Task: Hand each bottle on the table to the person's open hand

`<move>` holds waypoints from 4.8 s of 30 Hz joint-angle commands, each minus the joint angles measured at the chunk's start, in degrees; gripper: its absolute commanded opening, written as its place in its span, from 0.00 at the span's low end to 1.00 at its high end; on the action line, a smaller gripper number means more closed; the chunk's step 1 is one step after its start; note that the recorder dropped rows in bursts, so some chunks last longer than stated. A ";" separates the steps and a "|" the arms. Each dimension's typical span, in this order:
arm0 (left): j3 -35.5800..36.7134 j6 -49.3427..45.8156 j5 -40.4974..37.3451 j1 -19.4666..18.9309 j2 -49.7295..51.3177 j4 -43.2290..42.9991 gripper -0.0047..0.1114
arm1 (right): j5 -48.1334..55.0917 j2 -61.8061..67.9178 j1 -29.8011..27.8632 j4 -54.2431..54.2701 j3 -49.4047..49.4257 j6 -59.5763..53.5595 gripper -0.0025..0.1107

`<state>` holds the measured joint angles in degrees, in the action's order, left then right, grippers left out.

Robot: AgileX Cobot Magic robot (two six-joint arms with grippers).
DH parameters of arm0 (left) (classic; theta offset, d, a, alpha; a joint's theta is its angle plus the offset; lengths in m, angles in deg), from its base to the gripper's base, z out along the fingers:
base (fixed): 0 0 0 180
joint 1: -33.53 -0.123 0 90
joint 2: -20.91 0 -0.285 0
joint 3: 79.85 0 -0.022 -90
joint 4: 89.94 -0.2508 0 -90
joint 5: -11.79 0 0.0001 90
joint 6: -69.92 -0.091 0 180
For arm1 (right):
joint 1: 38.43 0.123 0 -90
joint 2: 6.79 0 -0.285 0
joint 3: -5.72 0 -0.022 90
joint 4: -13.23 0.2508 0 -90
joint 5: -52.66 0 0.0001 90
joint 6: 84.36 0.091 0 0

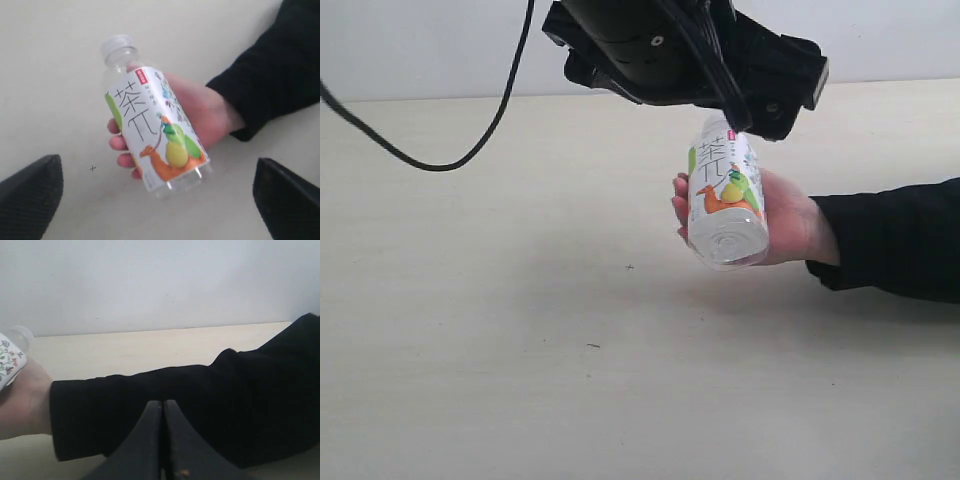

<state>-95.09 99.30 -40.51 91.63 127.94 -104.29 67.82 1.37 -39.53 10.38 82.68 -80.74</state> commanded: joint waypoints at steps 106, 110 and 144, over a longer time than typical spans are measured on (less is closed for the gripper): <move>92.46 -3.69 30.37 -54.15 -99.25 -5.07 0.04 | -0.67 -0.37 -0.27 -0.10 0.26 0.09 0.02; 92.46 -3.69 30.37 -54.15 -99.25 -5.07 0.04 | -0.67 -0.37 -0.27 -0.10 0.26 0.09 0.02; 92.46 -3.69 30.37 -54.15 -99.25 -5.07 0.04 | -0.39 -0.37 -0.27 -0.10 0.26 0.09 0.02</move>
<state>-2.83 95.38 -10.38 37.61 29.00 -109.00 67.82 1.37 -39.53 10.38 82.68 -80.74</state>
